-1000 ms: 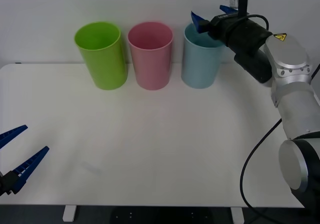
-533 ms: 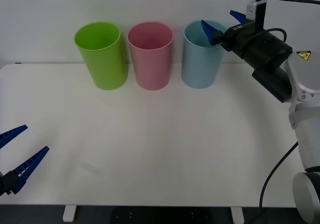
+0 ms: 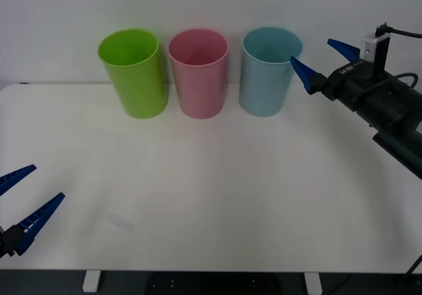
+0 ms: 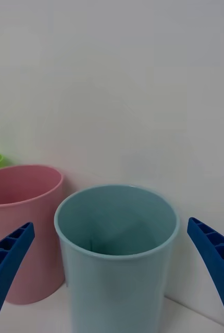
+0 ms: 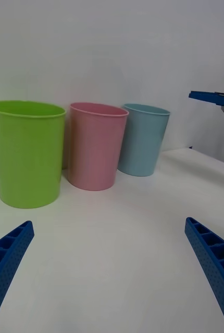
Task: Grasp the object on the table and drop it into the matching bin: aluminum can to the light blue bin, PET bottle to the pink bin.
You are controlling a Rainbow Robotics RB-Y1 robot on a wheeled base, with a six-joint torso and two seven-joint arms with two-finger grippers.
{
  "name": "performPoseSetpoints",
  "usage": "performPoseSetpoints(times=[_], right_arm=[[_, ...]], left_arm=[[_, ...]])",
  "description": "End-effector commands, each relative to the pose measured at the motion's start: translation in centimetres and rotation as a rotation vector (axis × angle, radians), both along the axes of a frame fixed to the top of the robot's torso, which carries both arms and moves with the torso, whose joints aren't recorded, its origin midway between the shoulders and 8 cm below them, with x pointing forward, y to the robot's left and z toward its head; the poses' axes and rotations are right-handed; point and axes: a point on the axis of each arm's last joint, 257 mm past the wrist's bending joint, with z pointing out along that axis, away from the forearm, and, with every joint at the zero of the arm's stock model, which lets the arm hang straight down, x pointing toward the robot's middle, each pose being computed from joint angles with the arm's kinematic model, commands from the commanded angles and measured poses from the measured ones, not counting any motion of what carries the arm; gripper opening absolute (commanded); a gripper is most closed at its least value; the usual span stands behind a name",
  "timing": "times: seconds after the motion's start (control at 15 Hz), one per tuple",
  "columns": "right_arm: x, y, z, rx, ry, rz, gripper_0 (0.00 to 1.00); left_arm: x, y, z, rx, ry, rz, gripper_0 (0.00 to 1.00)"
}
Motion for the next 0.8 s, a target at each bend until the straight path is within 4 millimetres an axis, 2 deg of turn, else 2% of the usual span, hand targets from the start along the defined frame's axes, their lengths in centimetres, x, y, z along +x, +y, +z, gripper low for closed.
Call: performPoseSetpoints(times=[0.07,0.27,0.8], right_arm=[[-2.5,-1.0,-1.7,-0.027,0.017,0.034,1.00],[-5.3,-1.7,-3.5,-0.070,0.035,0.094,1.00],[-10.8,-4.4,-8.6,-0.213,0.044,0.167,1.00]], left_arm=[[0.0,0.0,0.0,0.000,0.000,0.000,1.00],[0.0,0.0,0.0,0.000,0.000,0.000,1.00],[0.0,0.0,0.0,0.000,0.000,0.000,1.00]])
